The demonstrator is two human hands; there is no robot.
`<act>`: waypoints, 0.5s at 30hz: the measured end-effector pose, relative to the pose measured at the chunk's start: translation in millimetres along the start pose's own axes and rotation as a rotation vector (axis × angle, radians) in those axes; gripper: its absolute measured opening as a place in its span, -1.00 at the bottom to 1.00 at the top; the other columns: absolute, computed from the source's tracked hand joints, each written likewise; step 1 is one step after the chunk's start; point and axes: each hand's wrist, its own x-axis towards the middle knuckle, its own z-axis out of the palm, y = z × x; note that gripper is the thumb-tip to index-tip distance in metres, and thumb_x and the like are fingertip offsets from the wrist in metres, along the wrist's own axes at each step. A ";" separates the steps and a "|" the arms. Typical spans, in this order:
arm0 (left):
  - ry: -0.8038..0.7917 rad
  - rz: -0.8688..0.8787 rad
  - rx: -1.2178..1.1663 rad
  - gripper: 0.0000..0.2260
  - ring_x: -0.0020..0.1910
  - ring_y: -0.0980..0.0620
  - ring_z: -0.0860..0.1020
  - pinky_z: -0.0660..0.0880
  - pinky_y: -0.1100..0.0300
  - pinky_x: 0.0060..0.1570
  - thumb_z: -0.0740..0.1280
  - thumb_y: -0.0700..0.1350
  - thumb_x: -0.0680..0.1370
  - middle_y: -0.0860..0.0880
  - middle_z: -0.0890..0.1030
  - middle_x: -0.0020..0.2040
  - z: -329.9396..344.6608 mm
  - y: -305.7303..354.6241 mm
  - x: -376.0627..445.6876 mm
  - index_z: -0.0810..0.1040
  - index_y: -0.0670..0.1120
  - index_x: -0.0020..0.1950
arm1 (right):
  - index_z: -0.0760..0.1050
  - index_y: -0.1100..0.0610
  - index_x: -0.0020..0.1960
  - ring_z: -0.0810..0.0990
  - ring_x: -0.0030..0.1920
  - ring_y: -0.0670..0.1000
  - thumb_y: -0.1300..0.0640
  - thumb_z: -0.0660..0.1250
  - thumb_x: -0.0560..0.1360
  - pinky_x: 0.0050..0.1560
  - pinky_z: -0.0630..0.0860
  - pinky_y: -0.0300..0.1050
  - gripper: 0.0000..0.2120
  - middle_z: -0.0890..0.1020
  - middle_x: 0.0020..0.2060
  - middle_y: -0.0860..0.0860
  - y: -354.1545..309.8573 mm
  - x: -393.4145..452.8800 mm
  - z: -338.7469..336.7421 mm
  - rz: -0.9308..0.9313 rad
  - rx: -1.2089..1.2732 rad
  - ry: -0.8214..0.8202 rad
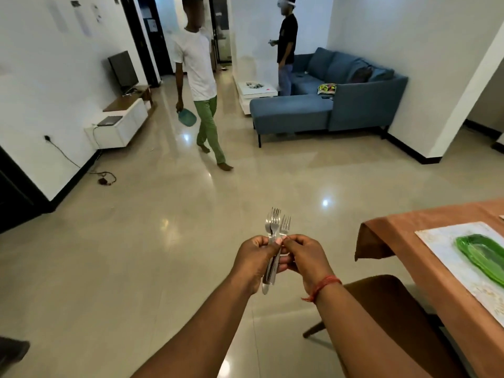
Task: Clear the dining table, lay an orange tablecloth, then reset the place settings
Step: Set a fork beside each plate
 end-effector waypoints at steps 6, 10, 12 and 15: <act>-0.099 -0.008 0.056 -0.81 -0.15 -0.17 0.73 0.65 0.08 -0.23 0.38 -0.17 0.60 -0.20 0.73 -0.13 17.7 44.3 123.4 0.54 -0.29 0.09 | 0.58 0.26 -0.14 0.48 -0.49 0.02 0.19 0.33 0.53 -0.36 0.56 -0.10 -0.85 0.52 -0.45 0.05 -33.7 124.0 5.1 0.014 0.095 0.141; -0.218 -0.003 0.174 -0.83 -0.14 -0.19 0.72 0.63 0.08 -0.23 0.36 -0.17 0.61 -0.18 0.73 -0.11 41.2 65.2 230.5 0.56 -0.27 0.10 | 0.56 0.17 -0.18 0.43 -0.44 -0.01 0.16 0.34 0.53 -0.26 0.55 -0.07 -0.86 0.42 -0.48 0.01 -48.8 218.2 -15.3 0.028 0.221 0.325; -0.293 -0.032 0.228 -0.84 -0.18 -0.11 0.72 0.61 0.11 -0.24 0.36 -0.16 0.61 -0.13 0.74 -0.11 60.0 73.4 275.8 0.58 -0.25 0.09 | 0.56 0.14 -0.19 0.43 -0.40 -0.04 0.16 0.35 0.53 -0.27 0.55 -0.11 -0.88 0.43 -0.44 0.00 -55.2 253.4 -31.0 0.047 0.281 0.444; -0.446 -0.089 0.272 -0.87 -0.20 -0.07 0.72 0.63 0.14 -0.24 0.37 -0.18 0.61 -0.12 0.74 -0.11 91.2 88.2 329.1 0.57 -0.24 0.07 | 0.55 0.12 -0.23 0.48 -0.36 -0.04 0.17 0.36 0.52 -0.29 0.58 -0.14 -0.86 0.47 -0.46 -0.02 -65.5 289.5 -54.3 0.050 0.383 0.593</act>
